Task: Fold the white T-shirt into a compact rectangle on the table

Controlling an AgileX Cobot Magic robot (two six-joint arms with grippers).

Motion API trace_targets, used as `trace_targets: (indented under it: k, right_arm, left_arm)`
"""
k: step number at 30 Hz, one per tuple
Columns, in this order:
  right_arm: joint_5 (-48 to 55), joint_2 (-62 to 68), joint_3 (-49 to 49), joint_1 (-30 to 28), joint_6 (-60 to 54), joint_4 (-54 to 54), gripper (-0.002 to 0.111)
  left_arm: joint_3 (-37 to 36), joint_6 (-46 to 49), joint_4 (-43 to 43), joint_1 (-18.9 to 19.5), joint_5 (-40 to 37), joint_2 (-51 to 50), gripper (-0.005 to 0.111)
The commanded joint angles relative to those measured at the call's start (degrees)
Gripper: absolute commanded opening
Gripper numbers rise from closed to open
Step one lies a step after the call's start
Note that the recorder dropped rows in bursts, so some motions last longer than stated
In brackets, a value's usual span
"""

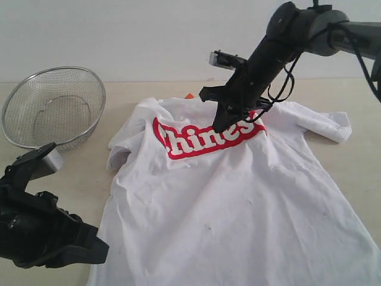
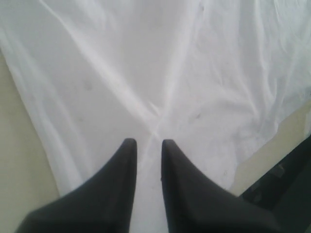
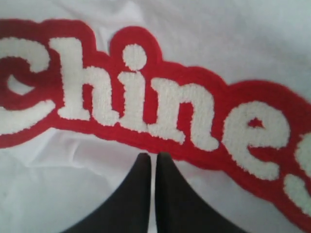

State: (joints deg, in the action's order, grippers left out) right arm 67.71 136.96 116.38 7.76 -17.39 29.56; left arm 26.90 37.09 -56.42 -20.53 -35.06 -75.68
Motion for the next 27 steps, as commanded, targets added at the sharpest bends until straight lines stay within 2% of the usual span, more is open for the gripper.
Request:
trace_targets:
  k: [1, 8, 20, 27]
  right_arm:
    - [0.61, -0.29, 0.16, 2.07, 2.55, -5.90, 0.000]
    - [1.49, -0.29, -6.60, 2.63, 2.65, -6.47, 0.000]
    - [2.25, -0.40, -16.25, 5.94, 2.04, -7.62, 0.000]
    - [-0.05, -2.86, -25.31, 7.06, 0.61, -8.42, 0.000]
  left_arm:
    - [0.31, 0.43, -0.41, -0.19, 0.33, 0.30, 0.019]
    - [0.31, 4.89, -5.07, -0.19, -1.30, 0.30, 0.019]
    - [0.31, 6.33, -5.29, -0.19, -1.79, 0.30, 0.019]
    - [0.31, 6.85, -5.29, -0.19, -1.66, 0.30, 0.019]
